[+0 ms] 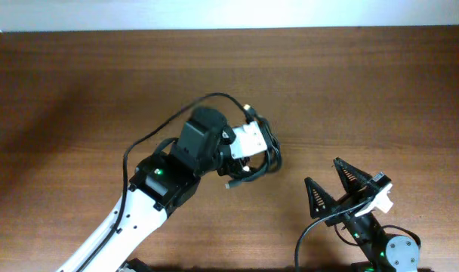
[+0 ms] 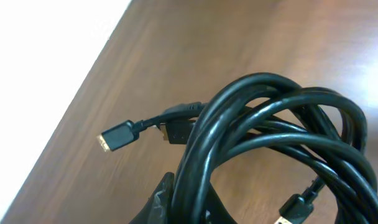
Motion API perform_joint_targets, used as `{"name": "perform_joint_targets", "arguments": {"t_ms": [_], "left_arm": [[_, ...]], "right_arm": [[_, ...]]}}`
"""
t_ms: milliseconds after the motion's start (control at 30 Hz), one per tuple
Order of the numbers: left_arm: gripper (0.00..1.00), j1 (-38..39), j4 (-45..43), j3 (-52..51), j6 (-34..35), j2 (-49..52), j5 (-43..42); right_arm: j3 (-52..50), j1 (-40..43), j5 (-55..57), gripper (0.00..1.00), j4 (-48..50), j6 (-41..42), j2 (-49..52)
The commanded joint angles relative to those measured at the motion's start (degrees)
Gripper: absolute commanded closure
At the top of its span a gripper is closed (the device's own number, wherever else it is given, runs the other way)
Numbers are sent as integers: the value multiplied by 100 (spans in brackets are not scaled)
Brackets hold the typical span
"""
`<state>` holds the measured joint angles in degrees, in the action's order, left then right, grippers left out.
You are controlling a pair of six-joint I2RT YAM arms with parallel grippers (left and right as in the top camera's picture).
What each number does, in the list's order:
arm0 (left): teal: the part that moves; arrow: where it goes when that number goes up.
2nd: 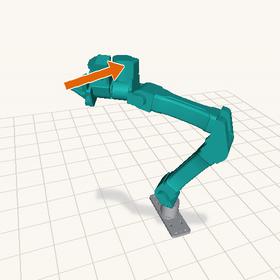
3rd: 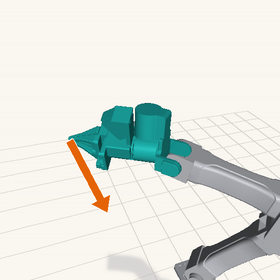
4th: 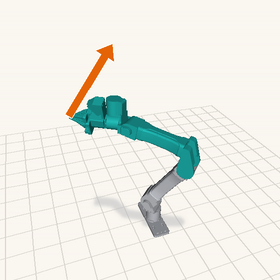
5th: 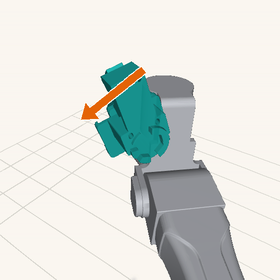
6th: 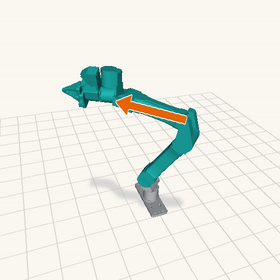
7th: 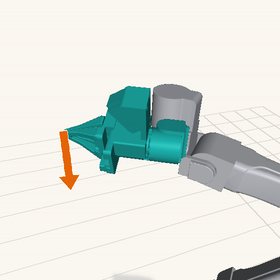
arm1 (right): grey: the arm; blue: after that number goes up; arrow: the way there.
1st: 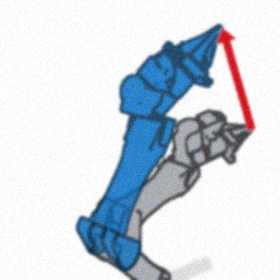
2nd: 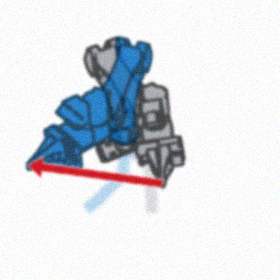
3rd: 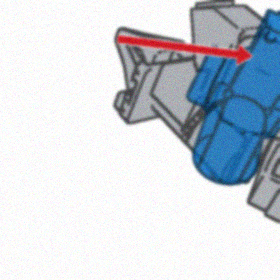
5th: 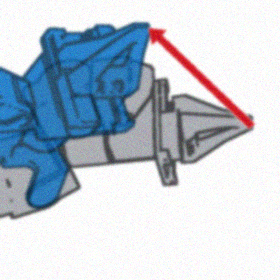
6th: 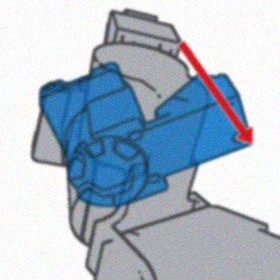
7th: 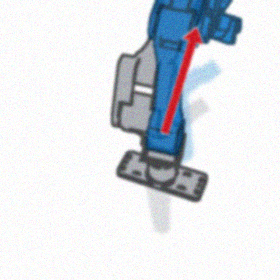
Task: Untangle cables
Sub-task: 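Raise the right gripper and move it toward the held cable coil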
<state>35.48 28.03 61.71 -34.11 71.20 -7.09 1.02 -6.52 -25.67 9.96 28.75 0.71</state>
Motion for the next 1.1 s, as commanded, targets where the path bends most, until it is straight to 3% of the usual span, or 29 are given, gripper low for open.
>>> {"name": "perform_joint_targets", "arguments": {"t_ms": [0,133,267,400,767,900,967,1067], "left_arm": [[100,-42,-59,7,1047,-138,866],[100,-42,-208,4,1515,-138,855],[100,-35,-227,7,1530,-138,280],[100,-35,-225,4,103,-138,-922],[100,-42,-271,4,55,-138,-1115],[100,-42,-616,7,931,-138,-826],[100,-42,-702,4,2229,-136,63],[100,-39,-826,4,3300,-136,306]], "right_arm": [[557,24,-109,1,-686,321,31],[1274,22,-345,1,-1241,302,704],[1711,22,-719,1,-1239,304,2057],[1864,24,-955,1,-1156,302,3191],[1869,24,-1462,1,-415,306,3353],[1867,24,-1416,1,-415,304,3353],[1867,22,-1425,1,-415,306,3355],[1867,17,-1644,1,-413,304,3357]]}}
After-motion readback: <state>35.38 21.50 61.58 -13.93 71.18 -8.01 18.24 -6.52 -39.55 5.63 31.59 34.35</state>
